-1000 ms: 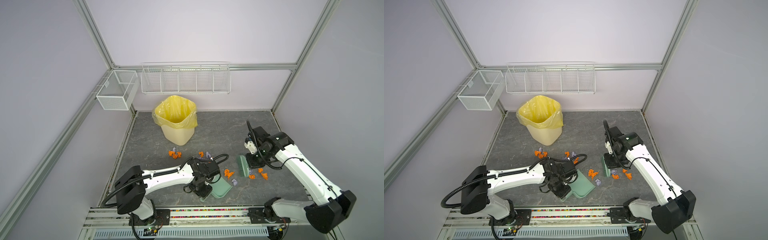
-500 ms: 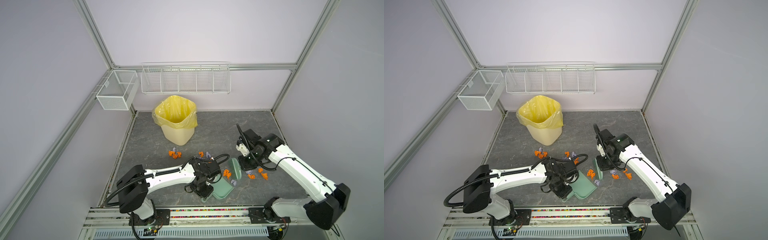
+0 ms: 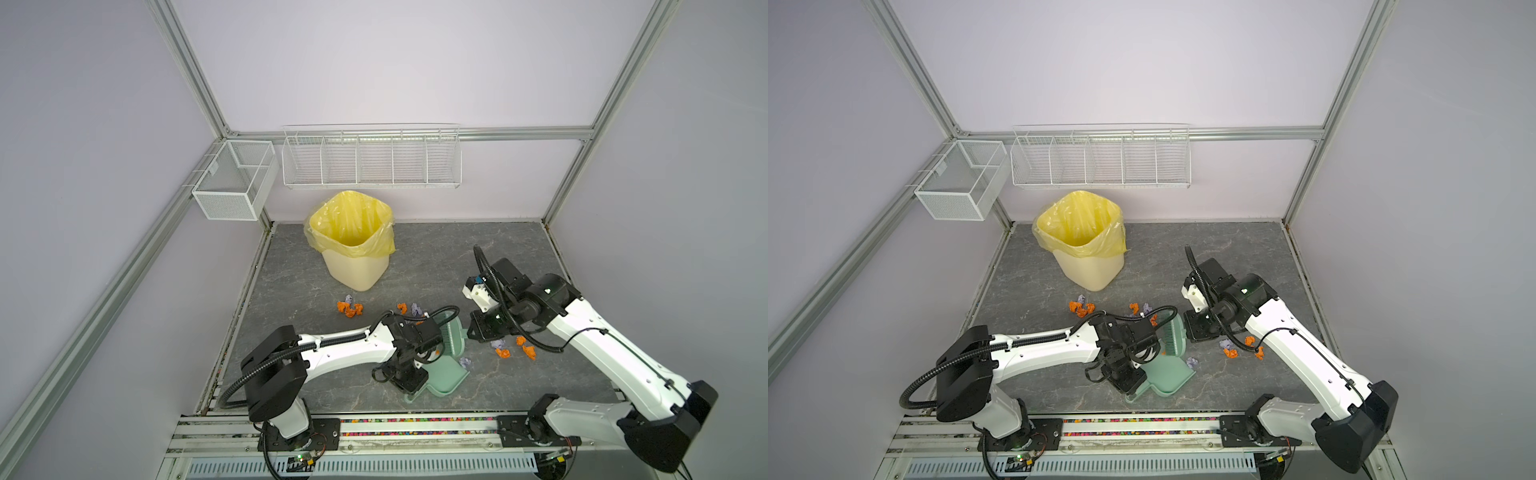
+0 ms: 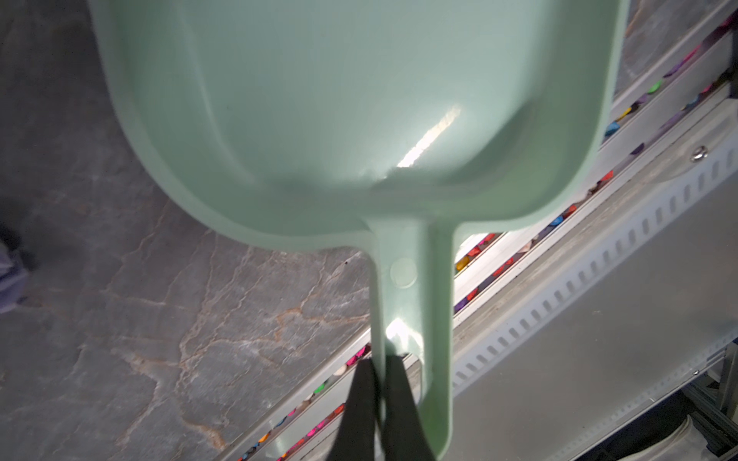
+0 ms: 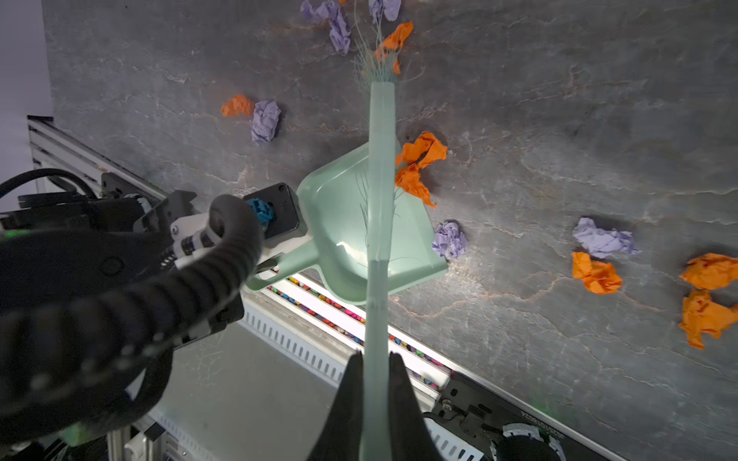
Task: Sweep away the paper scraps from the table
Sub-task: 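Sweep scraps with the right gripper's brush into the dustpan held by the left gripper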
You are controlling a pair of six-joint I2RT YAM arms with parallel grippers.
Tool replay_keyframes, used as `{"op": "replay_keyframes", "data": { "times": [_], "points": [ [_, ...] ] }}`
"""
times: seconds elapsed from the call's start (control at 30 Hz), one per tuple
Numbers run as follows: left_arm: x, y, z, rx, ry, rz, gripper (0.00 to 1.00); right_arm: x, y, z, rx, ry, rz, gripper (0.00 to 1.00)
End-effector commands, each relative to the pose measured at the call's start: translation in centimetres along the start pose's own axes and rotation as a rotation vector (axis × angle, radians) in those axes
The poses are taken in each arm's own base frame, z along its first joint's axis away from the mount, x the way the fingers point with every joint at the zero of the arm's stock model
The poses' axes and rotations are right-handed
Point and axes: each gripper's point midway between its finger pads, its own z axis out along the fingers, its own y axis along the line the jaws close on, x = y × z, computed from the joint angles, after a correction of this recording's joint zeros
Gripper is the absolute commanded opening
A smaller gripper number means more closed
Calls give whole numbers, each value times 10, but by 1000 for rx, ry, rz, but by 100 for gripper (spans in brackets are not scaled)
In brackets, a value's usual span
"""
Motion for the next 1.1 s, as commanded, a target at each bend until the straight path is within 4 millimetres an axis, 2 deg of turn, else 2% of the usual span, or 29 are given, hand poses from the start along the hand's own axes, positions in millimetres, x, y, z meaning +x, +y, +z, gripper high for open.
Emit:
{"op": "replay_keyframes", "data": {
  "times": [0.0,0.23,0.5,0.77,0.87,0.93,1.07],
  "points": [
    [-6,-3,-6,14,-12,8,0,-1,-21,-9,106,-29,30,7],
    [-6,-4,-5,19,-13,2,0,1,-54,-12,276,-19,59,7],
    [-5,-2,-9,14,-18,5,0,11,-68,-7,350,33,64,7],
    [-8,-3,-11,14,-25,9,0,24,-54,12,302,82,61,7],
    [-7,-2,-10,17,-19,14,0,26,-43,21,228,83,74,7],
    [-8,0,-10,11,-28,7,0,25,-36,20,205,70,71,7],
    [-8,-1,-9,19,-25,7,0,18,-7,18,72,25,70,7]
  ]
}}
